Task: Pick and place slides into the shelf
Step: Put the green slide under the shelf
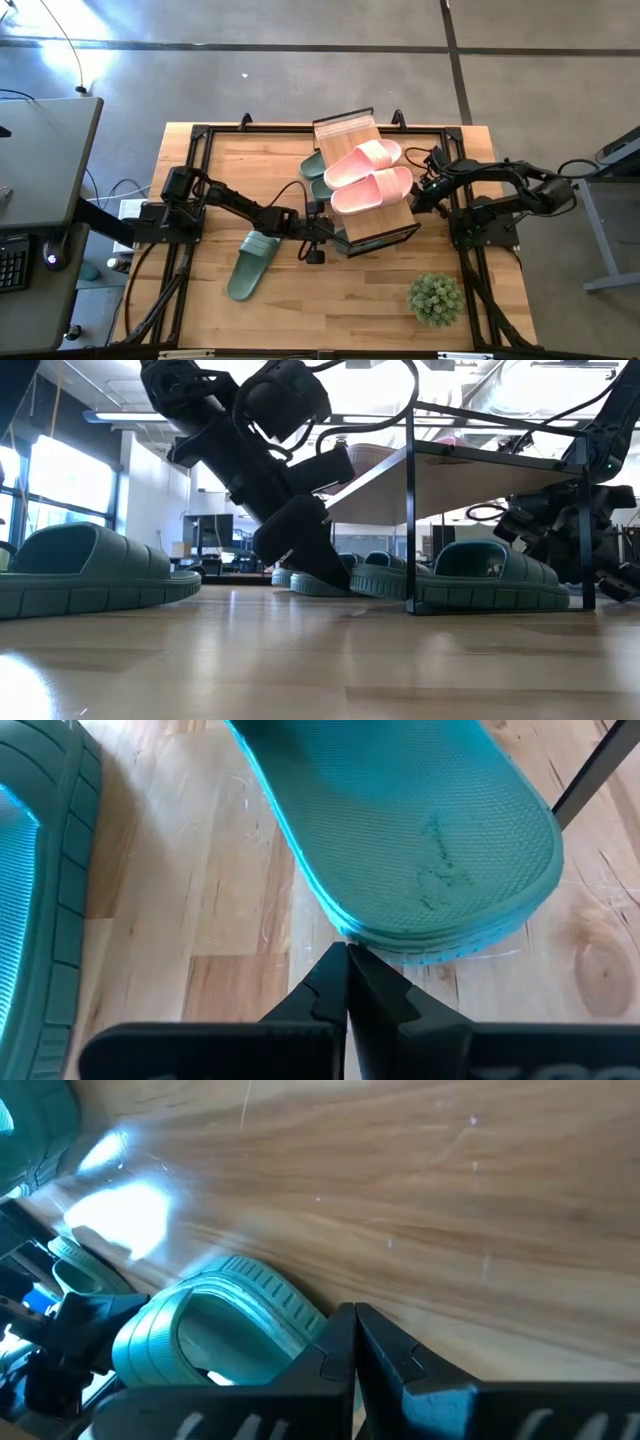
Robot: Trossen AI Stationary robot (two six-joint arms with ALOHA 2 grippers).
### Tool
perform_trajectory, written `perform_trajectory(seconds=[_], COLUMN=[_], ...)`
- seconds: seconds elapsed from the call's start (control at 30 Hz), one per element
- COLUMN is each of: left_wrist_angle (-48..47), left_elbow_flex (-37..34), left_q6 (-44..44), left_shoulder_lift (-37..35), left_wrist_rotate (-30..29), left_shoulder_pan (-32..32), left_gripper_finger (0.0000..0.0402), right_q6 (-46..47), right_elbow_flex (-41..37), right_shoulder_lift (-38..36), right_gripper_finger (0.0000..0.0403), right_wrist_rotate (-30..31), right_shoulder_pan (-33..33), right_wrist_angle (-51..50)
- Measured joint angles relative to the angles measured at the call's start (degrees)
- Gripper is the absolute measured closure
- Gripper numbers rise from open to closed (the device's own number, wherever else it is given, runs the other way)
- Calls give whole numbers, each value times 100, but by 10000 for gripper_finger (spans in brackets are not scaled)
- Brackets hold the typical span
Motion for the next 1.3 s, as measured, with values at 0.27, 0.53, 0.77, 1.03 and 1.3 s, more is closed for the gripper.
perform_trajectory(seconds=[0.27,0.53,0.77,1.03,1.3], left_wrist_angle=[-6,-236,-1066,-1965,-2827], left_elbow_flex=[2,0,7,9,9], left_q6=[-2,-14,-2,23,1314], left_shoulder_lift=[0,-162,-620,-1367,-2446], left_wrist_rotate=[-4,-25,-406,-756,268], left_shoulder_pan=[0,0,4,4,2], left_gripper_finger=[401,401,401,401,401], right_q6=[-40,162,358,481,335], right_elbow_flex=[13,11,11,11,13], right_shoulder_lift=[-98,-883,-1773,-2878,-3997], right_gripper_finger=[403,403,403,403,403], right_wrist_rotate=[154,665,1252,1790,1986], right_shoulder_pan=[-2,-2,-2,11,35], right_wrist_angle=[74,-33,-318,-812,-1222])
